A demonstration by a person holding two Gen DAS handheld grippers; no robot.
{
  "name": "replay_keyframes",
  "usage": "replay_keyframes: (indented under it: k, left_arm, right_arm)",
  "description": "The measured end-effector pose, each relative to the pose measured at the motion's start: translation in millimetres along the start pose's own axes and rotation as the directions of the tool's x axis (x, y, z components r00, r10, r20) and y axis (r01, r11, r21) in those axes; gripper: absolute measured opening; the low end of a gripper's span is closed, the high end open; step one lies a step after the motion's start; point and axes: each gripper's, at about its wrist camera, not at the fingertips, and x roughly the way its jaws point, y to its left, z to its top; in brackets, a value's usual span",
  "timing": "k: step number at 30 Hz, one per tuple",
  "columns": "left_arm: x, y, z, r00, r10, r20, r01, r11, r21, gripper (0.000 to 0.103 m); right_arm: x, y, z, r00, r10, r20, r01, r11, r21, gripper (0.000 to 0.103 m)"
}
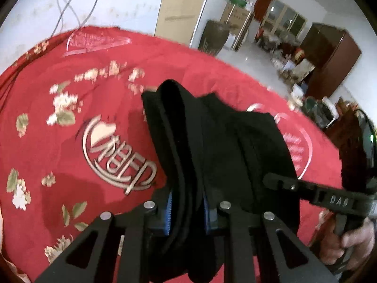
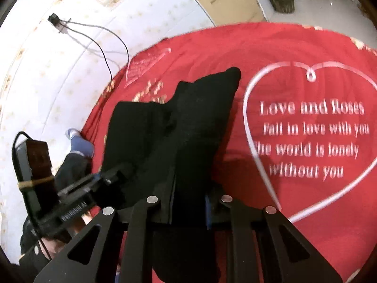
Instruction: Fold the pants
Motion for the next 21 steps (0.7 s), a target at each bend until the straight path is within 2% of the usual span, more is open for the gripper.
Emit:
replay_keyframes:
  k: [3, 4, 5, 7, 8, 10, 15, 21]
  left_arm:
    - [6.9, 15.6, -0.8, 0.999, -0.035, -0.02, 0.033, 0.996, -0.084, 0.024]
    - [7.6, 18.8, 0.2, 0.999, -0.048, -0.023, 0.045, 0.994, -0.1, 0.024]
    - [9.0, 17.8, 0.5, 0.999, -0.042, -0.025, 0.039, 0.995, -0.092, 0.025]
    - [9.5, 12.8, 1.6, 0.999, -0.022, -0.027, 0.021, 0.997, -0.069, 0.024]
    - [6.3, 10.3, 3.3, 0.999, -0.025, -0.022, 0.024, 0.998, -0.065, 0.022]
    - [-4.1, 4.9, 6.0, 1.0, -0.028, 0.001, 0.028, 0.998, -0.057, 0.021]
    - [-26.5, 12.3, 25.8, 0.998, -0.03, 0.06, 0.034, 0.997, -0.063, 0.021]
    - [-36.5, 43.3, 64.6, 0.994, -0.028, 0.106, 0.035, 0.997, -0.069, 0.021]
  right_arm:
    - [11.2, -8.9, 4.3, 0.999, 0.002, -0.033, 0.0, 0.999, 0.045, 0.024]
    - [11.7, -11.0, 4.6, 1.0, 0.002, -0.031, -0.001, 0.998, 0.059, 0.031]
    - [12.3, -13.4, 4.4, 1.0, -0.001, -0.028, 0.003, 0.997, 0.072, 0.035]
    - [15.2, -16.3, 4.8, 0.999, -0.008, -0.035, 0.011, 0.997, 0.082, 0.036]
    - [14.6, -15.0, 5.7, 0.999, -0.015, -0.034, 0.018, 0.997, 0.074, 0.033]
    - [8.4, -2.8, 6.2, 1.0, -0.019, -0.019, 0.02, 1.0, 0.023, 0.019]
    - [-7.7, 29.3, 16.9, 0.999, 0.007, 0.033, -0.005, 0.999, -0.046, 0.018]
    - [-1.9, 57.5, 56.3, 0.995, 0.077, 0.062, -0.073, 0.995, -0.069, 0.018]
